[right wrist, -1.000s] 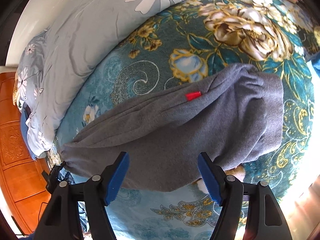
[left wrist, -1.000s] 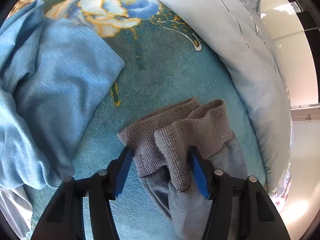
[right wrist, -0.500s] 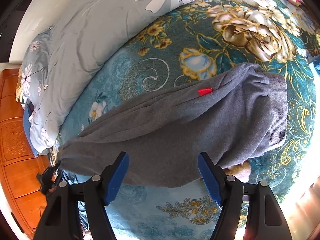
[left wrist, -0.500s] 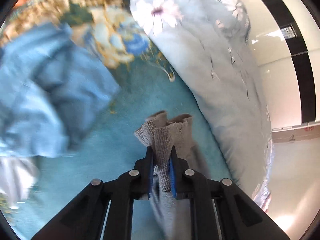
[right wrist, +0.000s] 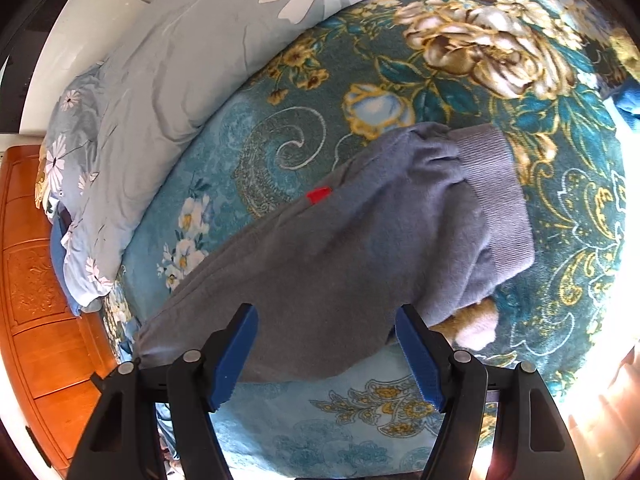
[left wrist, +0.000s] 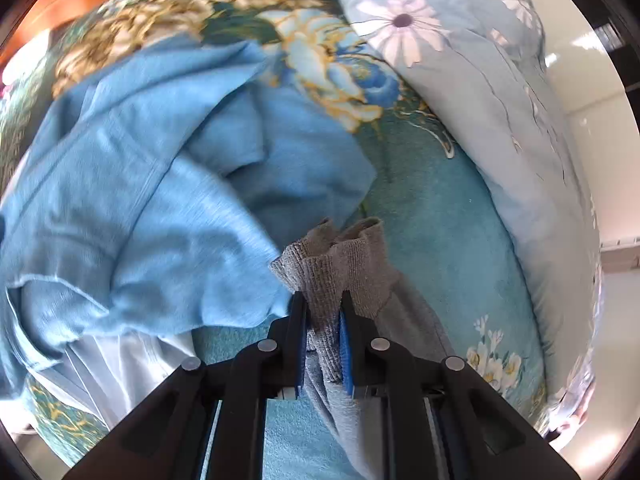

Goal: Fold clothes
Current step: 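Carry the cuffs toward the waistband with the left gripper while the right gripper grasps the waistband, then open the left gripper to lay the cuffs down while the right gripper holds the waistband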

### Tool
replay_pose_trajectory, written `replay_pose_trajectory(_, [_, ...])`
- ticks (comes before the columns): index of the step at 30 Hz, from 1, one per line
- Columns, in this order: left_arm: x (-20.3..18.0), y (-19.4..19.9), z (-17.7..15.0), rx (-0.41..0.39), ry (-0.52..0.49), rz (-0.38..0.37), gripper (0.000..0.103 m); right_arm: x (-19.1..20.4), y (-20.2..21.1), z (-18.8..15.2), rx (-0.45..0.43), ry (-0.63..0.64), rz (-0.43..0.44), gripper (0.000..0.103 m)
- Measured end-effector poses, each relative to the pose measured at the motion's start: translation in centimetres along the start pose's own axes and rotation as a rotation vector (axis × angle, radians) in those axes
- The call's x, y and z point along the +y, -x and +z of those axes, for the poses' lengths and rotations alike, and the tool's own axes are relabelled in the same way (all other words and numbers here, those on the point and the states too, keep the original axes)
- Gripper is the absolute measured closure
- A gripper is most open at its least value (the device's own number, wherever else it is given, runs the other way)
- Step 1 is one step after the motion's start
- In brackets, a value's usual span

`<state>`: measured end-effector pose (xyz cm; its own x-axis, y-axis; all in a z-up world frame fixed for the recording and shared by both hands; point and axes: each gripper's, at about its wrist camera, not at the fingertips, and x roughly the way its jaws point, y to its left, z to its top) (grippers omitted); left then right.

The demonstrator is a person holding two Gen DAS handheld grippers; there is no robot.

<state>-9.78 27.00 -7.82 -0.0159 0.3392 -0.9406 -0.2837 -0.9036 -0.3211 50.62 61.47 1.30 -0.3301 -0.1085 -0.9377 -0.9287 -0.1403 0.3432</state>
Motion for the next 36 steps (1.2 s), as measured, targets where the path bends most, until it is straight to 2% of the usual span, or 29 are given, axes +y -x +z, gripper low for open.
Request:
replay_pose_trajectory(3, [-0.2,-2.1,0.5,0.061,-0.019,0.045,0.083,-1.3,0.1,-0.4,-0.025,-0.026,-0.010,0.027])
replay_pose_trajectory(5, [0.0,-2.3,0.1,0.109,-0.006,0.039,0.077,-2.4,0.1,-0.8,-0.039,-0.047,-0.018,0.027])
replay_pose_trajectory(7, [0.0,-2.1,-0.6,0.147,0.006,0.033,0.064,-3.8,-0.1,-1.6,-0.054,-0.078,-0.020,0.027])
replay_pose_trajectory(8, [0.0,-1.5,-1.1,0.152,0.006,0.035,0.063,-4.6,-0.1,-2.1,-0.060,-0.096,-0.018,0.026])
replay_pose_trajectory(14, [-0.2,1.4,-4.4,0.165,0.024,0.048,0.060,-10.4,-0.8,-4.4,-0.114,-0.290,-0.020,0.026])
replay_pose_trajectory(17, [-0.4,2.7,-6.0,0.160,0.053,0.054,0.059,-13.1,-1.3,-4.8,-0.144,-0.400,0.016,0.026])
replay_pose_trajectory(20, [-0.4,3.7,-7.1,0.190,0.115,0.027,0.058,-15.3,-2.1,-4.8,-0.169,-0.500,0.059,0.026])
replay_pose_trajectory(23, [-1.7,4.6,-7.7,0.196,0.106,0.009,0.058,-17.0,-3.0,-4.4,-0.170,-0.572,0.100,0.028])
replay_pose_trajectory(28, [-4.4,5.5,-8.4,0.215,0.029,0.031,0.057,-18.1,-4.6,-3.1,-0.148,-0.608,0.175,0.044])
replay_pose_trajectory(32, [-5.6,6.8,-9.3,0.209,0.022,0.016,0.057,-18.2,-6.1,-2.3,-0.104,-0.608,0.199,0.052])
replay_pose_trajectory(33, [-5.9,6.9,-9.5,0.209,0.018,0.016,0.057,-18.3,-6.2,-2.2,-0.104,-0.613,0.210,0.059])
replay_pose_trajectory(35, [-6.1,7.6,-10.2,0.209,0.013,0.017,0.056,-18.5,-6.3,-2.1,-0.110,-0.624,0.234,0.063])
replay_pose_trajectory(36, [-6.3,7.9,-10.6,0.208,0.011,0.017,0.056,-18.6,-6.4,-2.0,-0.113,-0.630,0.247,0.071])
